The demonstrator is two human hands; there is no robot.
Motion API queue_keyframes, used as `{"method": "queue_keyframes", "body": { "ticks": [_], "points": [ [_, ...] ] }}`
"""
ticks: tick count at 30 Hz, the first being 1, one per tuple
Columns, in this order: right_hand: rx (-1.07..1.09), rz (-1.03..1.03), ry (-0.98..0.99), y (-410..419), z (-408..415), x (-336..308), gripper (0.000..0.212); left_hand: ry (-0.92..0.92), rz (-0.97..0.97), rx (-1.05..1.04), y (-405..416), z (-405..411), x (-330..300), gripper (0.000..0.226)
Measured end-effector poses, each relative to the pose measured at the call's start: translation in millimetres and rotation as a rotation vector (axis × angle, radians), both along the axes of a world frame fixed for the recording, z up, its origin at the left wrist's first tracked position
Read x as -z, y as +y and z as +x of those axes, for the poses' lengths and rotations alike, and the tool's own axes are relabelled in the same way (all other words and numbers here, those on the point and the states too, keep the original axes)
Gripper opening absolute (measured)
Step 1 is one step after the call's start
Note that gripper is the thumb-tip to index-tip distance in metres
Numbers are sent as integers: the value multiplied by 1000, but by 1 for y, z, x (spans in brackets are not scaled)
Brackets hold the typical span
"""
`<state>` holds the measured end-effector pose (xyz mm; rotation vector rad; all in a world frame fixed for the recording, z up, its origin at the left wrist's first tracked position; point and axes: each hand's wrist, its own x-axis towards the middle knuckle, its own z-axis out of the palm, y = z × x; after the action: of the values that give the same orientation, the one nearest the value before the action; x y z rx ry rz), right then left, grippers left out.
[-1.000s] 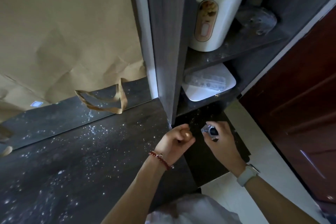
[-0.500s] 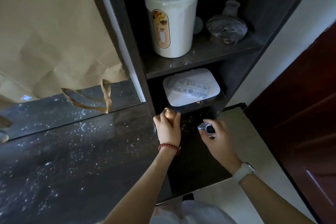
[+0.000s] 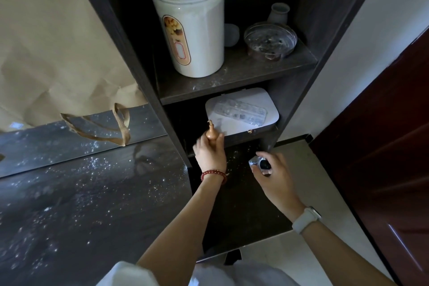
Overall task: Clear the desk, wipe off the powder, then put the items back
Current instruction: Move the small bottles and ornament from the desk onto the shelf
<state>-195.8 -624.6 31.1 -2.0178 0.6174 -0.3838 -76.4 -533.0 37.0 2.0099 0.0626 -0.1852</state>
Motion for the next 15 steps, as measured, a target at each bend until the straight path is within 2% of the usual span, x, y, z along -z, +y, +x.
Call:
{"method": "queue_keyframes", "body": {
  "ticks": [5,8,10,15],
  "points": [
    [6,26,1,-2,0,1,32,15,-23,-128,0,11,-4,49],
    [4,38,2,-2,-1,1,31,-44,-10,-140,-3,17,-7,47],
    [2,43,4,-2,-1,1,31,-20,1,-147,-4,20,-6,45],
    [4,34,6,-2,0,3,31,-19,209,-86,-4,25,1,48]
  ]
}}
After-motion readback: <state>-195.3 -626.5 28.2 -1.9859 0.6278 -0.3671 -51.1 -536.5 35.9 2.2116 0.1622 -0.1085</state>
